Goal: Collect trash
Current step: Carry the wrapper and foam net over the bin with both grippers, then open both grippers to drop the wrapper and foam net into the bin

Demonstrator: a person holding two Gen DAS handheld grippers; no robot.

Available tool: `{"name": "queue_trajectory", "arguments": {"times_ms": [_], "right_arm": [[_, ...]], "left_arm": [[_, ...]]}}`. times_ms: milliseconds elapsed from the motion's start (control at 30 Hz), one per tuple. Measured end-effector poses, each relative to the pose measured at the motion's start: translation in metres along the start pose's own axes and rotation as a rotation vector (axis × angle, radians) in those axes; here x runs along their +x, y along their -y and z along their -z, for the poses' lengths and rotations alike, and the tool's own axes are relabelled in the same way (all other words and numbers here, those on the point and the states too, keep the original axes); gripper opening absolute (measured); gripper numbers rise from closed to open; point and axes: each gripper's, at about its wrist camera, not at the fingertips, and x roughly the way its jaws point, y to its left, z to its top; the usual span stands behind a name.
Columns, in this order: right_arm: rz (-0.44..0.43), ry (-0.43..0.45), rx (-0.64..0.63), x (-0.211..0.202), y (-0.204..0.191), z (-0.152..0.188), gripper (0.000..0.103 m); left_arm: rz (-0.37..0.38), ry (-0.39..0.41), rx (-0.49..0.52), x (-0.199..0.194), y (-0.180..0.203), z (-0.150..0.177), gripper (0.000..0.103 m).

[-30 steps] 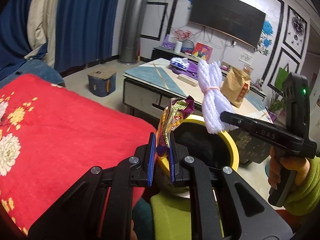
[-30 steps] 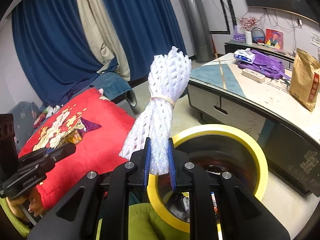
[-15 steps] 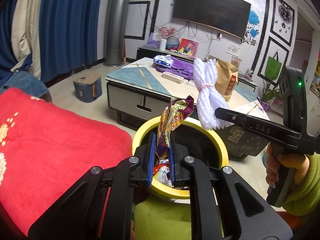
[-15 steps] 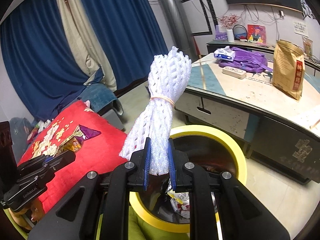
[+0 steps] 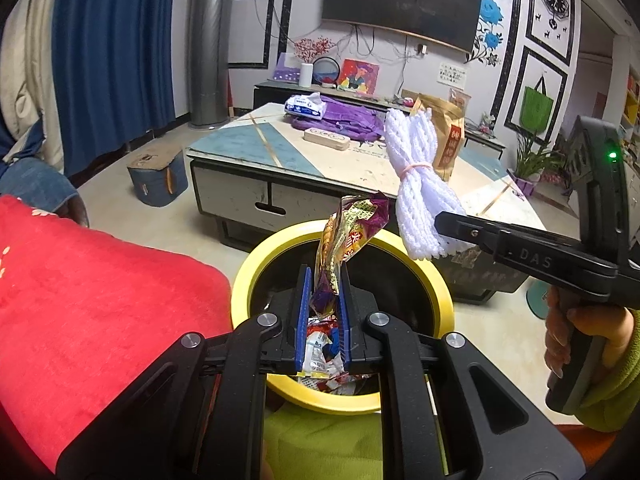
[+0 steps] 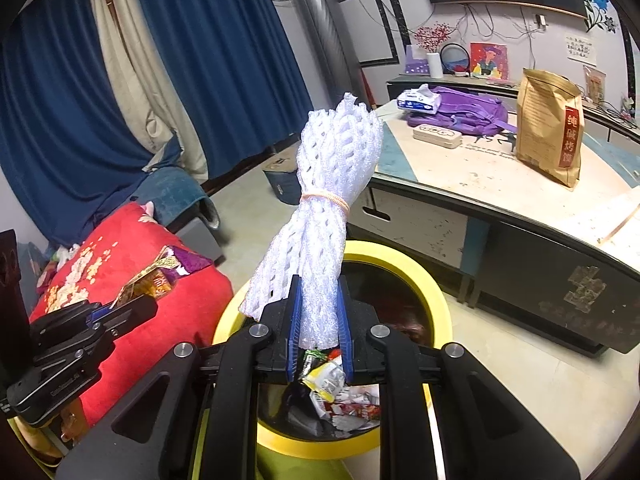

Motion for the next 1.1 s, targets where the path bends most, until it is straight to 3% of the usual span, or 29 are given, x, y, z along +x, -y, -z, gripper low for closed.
{"name": "queue_trajectory", "arguments": {"times_ms": [467, 567, 667, 800, 900, 967, 1033, 1100], "right_arm": [[0.005, -0.053, 0.038, 0.015, 0.019, 0.007, 0.018], [0.008, -0.056, 0.047, 0.016, 0.021, 0.008, 0.019], [0.014, -0.055, 0.063, 0.016, 0.025, 0.007, 0.023], [0.029, -0.039, 0.089, 0.013, 0.03, 0.007, 0.04], [0.033, -0.027, 0.101, 0.009, 0.033, 0.006, 0.05], [0.037, -0.022, 0.104, 0.006, 0.034, 0.007, 0.051], [0.039, -0.017, 0.099, 0.003, 0.034, 0.006, 0.052], [0.042, -0.007, 0.09, -0.002, 0.032, 0.007, 0.059]], "left_arm": [[0.008, -0.056, 0.025, 0.03, 0.007, -0.003, 0.008], [0.009, -0.066, 0.02, 0.033, 0.007, -0.003, 0.014], [0.005, -0.073, 0.019, 0.034, 0.007, -0.002, 0.023], [-0.008, -0.068, -0.001, 0.031, 0.004, 0.0, 0.049], [-0.021, -0.06, -0.019, 0.027, -0.001, -0.001, 0.061], [-0.02, -0.054, -0.032, 0.023, -0.003, -0.002, 0.068], [-0.021, -0.05, -0.044, 0.021, -0.005, -0.003, 0.083], [-0.03, -0.044, -0.054, 0.016, -0.007, -0.004, 0.089]]}}
